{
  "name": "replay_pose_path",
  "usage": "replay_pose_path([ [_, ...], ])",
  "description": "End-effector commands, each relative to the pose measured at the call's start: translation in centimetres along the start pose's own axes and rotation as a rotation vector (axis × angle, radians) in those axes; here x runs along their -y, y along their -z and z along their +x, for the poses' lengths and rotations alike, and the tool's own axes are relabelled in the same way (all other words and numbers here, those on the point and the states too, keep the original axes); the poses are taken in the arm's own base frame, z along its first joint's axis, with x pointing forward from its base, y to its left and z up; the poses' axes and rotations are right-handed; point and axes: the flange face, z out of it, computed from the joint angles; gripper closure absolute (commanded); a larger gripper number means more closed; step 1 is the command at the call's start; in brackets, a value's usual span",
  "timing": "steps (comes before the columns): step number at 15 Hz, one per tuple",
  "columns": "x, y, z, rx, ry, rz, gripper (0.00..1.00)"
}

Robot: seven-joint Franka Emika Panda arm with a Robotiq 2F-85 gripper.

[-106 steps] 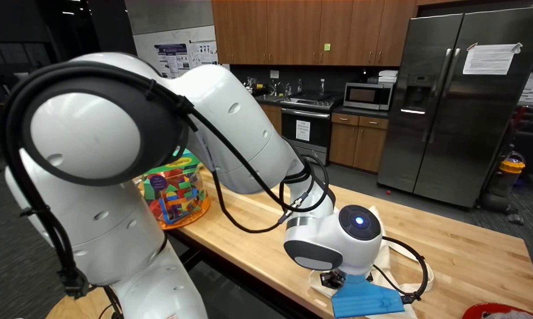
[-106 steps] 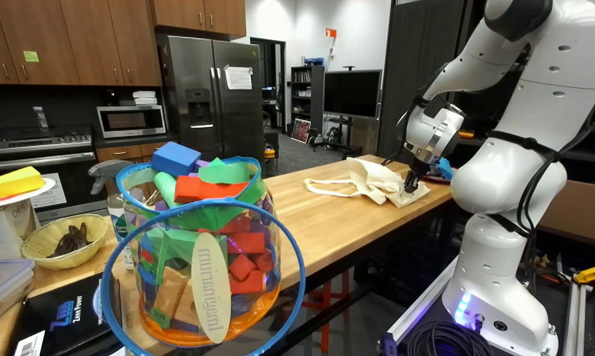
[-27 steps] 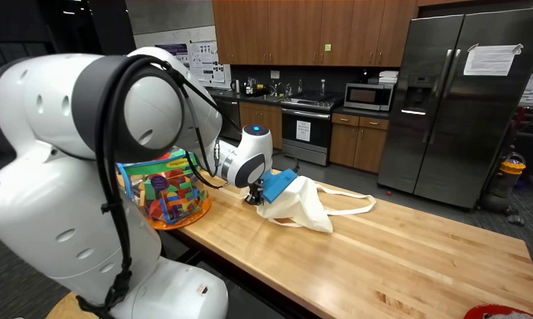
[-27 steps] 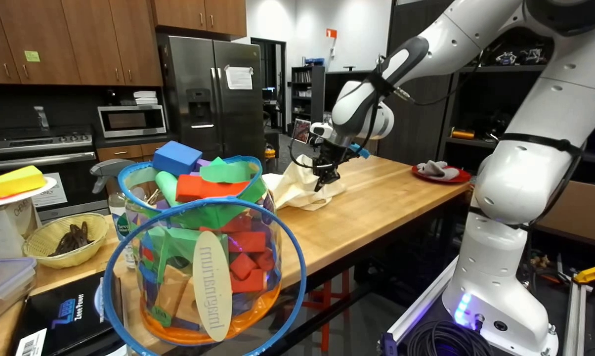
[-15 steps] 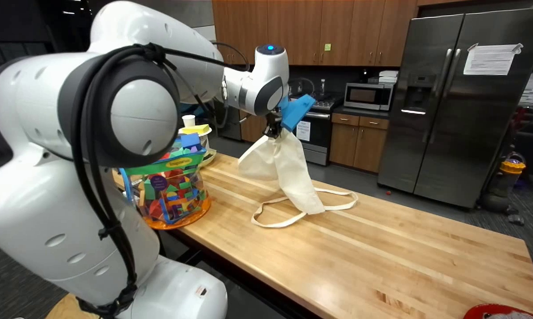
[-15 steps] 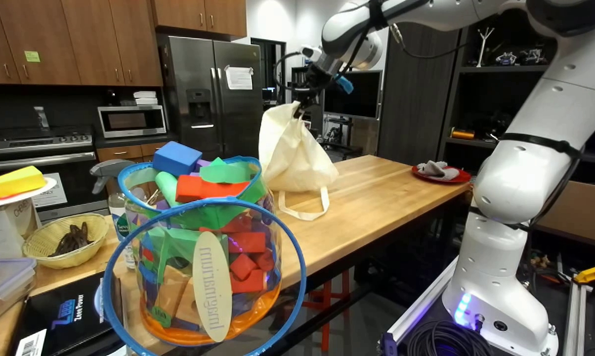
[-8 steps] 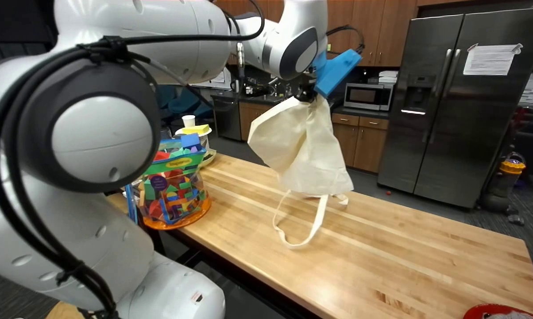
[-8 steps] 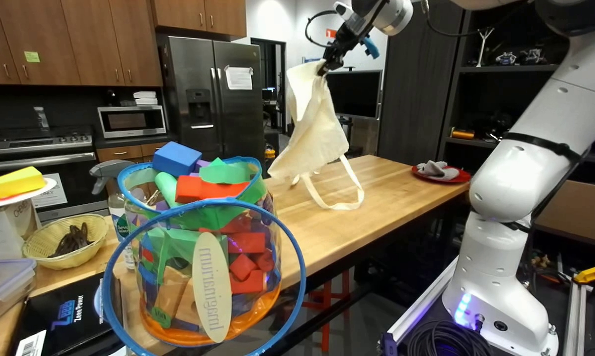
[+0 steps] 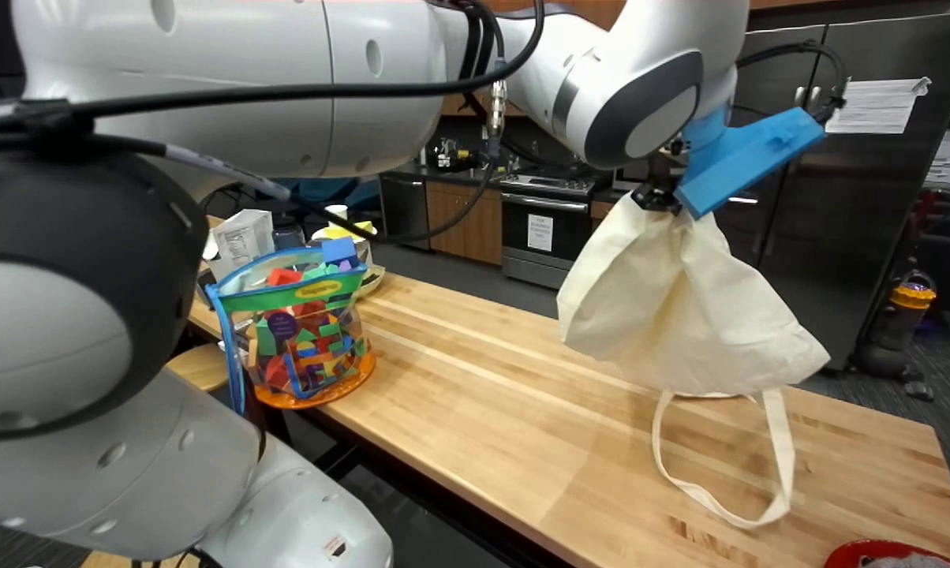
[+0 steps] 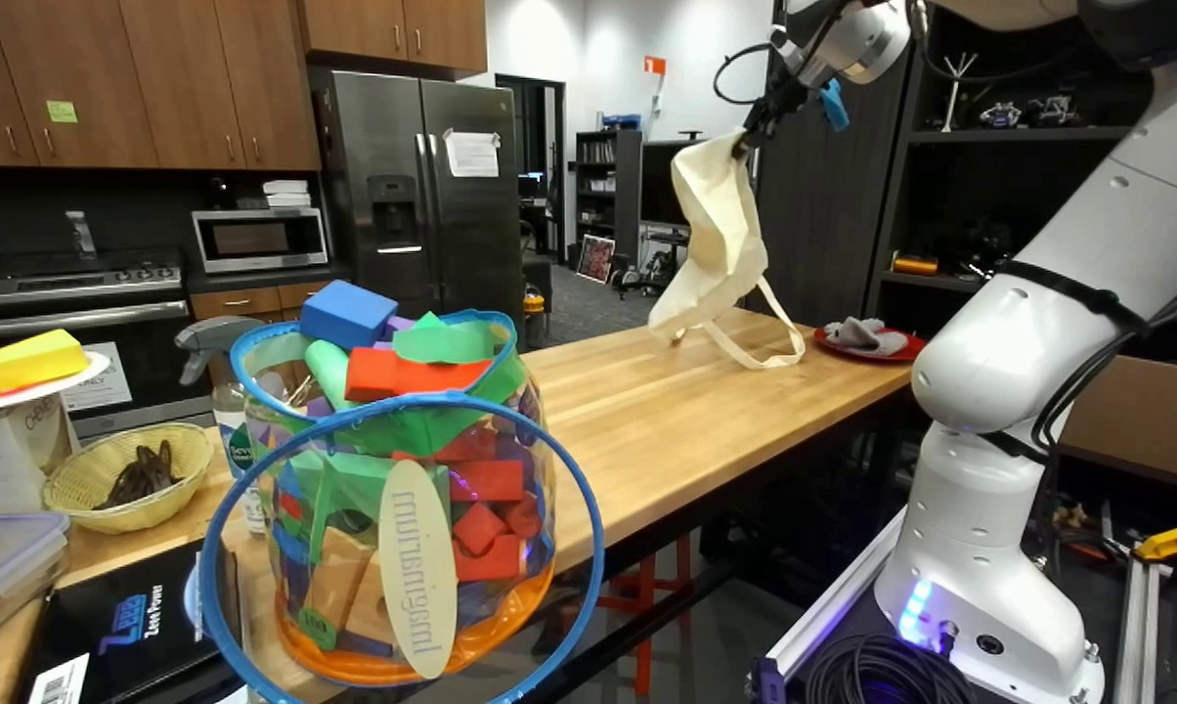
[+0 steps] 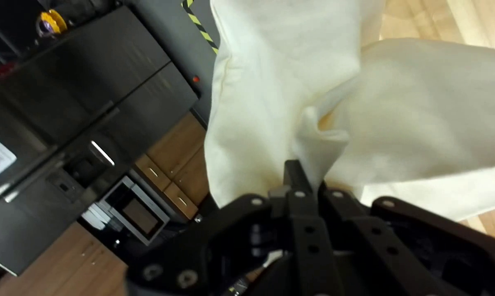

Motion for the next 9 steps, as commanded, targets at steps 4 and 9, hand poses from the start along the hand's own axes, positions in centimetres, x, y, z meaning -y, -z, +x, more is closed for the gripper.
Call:
replay_pose_path([
  [4, 6.4, -2.8, -12.7, 0.117, -0.189, 0.066, 0.99],
  [9, 17.9, -11.6, -12.7, 0.129, -0.156, 0.291, 0.99],
])
